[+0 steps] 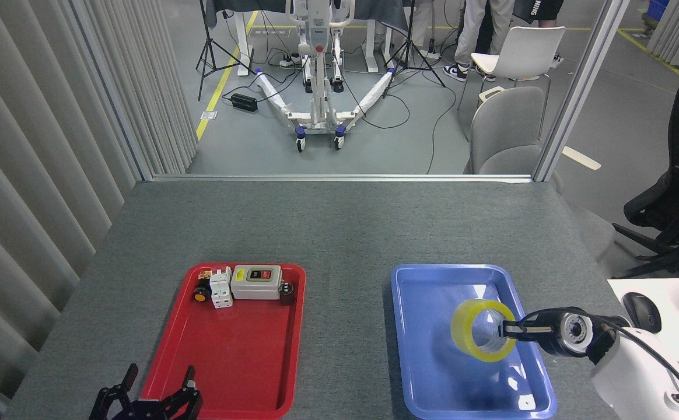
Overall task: Place and move tape with both arms
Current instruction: 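Lower the tape into the blue tray and open the right gripper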
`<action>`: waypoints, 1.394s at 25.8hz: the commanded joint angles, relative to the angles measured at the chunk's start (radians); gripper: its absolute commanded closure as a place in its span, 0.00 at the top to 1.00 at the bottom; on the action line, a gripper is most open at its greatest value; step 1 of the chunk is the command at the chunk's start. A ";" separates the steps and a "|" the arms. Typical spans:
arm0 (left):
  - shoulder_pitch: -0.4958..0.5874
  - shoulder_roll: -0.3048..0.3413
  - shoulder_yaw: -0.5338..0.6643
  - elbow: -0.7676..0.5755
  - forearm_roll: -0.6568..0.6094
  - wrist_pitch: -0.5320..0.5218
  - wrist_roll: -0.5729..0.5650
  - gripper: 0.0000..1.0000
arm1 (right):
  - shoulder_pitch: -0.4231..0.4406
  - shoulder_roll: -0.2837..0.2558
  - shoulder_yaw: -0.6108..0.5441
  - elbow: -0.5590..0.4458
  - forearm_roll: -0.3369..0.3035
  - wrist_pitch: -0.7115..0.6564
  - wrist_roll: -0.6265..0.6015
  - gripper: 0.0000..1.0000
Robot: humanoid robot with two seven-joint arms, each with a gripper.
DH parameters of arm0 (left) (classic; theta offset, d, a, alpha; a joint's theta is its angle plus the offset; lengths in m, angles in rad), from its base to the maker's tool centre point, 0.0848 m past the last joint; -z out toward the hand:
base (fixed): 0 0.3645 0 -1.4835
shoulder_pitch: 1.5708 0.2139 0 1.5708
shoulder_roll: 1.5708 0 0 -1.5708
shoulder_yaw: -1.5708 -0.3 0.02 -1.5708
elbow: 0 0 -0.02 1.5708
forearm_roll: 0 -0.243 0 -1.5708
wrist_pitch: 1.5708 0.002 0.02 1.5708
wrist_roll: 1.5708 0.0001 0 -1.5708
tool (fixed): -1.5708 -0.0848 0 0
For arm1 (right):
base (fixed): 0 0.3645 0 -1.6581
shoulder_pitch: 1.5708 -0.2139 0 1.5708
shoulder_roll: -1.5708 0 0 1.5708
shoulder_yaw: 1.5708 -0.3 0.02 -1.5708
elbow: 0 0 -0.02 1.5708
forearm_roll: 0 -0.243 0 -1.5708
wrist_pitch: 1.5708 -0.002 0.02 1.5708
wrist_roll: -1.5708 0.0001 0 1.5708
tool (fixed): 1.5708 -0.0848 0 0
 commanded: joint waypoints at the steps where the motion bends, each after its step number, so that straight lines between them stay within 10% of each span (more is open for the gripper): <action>1: -0.002 -0.016 -0.010 0.005 0.010 0.005 0.002 0.99 | -0.041 0.022 0.022 0.047 -0.005 0.022 0.029 0.28; 30: -0.011 -0.041 -0.011 -0.011 0.103 0.002 0.063 0.99 | -0.067 0.099 0.017 0.117 0.001 0.020 -0.005 0.53; 36: -0.013 -0.031 -0.010 -0.009 0.100 0.008 0.065 0.99 | 0.046 0.074 -0.001 -0.093 0.001 0.023 -0.137 0.88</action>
